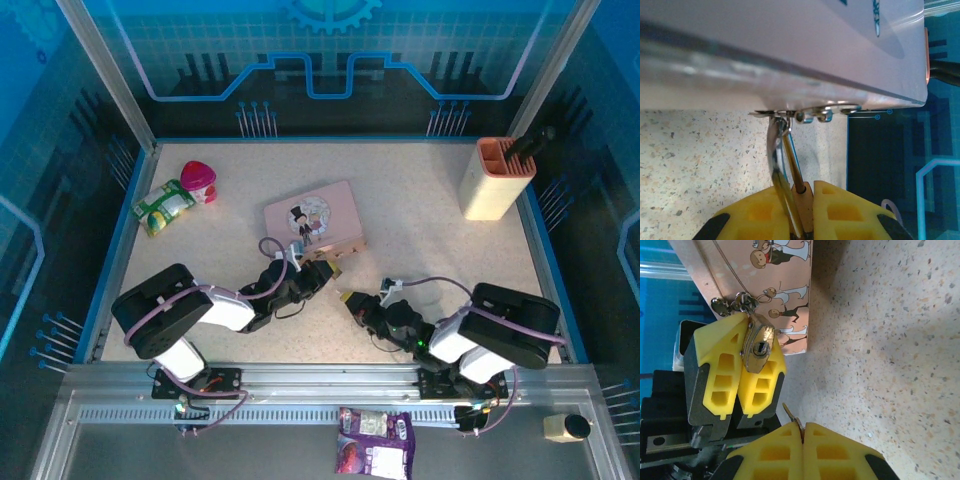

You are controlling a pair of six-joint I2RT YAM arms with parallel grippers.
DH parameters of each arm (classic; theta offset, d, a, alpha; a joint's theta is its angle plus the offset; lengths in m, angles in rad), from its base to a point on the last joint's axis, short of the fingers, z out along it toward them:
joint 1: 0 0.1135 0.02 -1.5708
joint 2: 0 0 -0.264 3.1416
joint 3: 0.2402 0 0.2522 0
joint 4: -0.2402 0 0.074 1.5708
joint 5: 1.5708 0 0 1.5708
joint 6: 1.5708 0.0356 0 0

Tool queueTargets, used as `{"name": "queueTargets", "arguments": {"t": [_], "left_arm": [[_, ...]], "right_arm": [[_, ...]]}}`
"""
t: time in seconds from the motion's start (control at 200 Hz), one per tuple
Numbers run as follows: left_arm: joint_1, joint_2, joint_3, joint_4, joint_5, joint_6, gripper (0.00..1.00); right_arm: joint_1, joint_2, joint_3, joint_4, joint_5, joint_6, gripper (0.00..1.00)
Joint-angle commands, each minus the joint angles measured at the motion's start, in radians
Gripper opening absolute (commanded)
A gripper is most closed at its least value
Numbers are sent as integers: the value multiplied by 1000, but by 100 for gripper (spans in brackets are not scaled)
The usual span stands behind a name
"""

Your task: Unlock the padlock with the key

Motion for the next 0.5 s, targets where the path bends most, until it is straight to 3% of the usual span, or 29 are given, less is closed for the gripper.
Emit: {"name": "queueTargets", "arguments": {"t": [0.0,0.115,0.235,0.495], "left_arm": [[-2,-14,-3,158,43,-52,0],[-2,-13,-7,157,39,-54,0],[-3,-14,-9,158,38,-53,0],[-4,-31,-10,151,43,-63,0]], "right_arm": [[11,34,-1,145,57,26,0],[11,-30,-9,119,80,-30,0],[-22,-119,-10,-61,61,15,0],[-47,-204,-16,-164,60,1,0]]}}
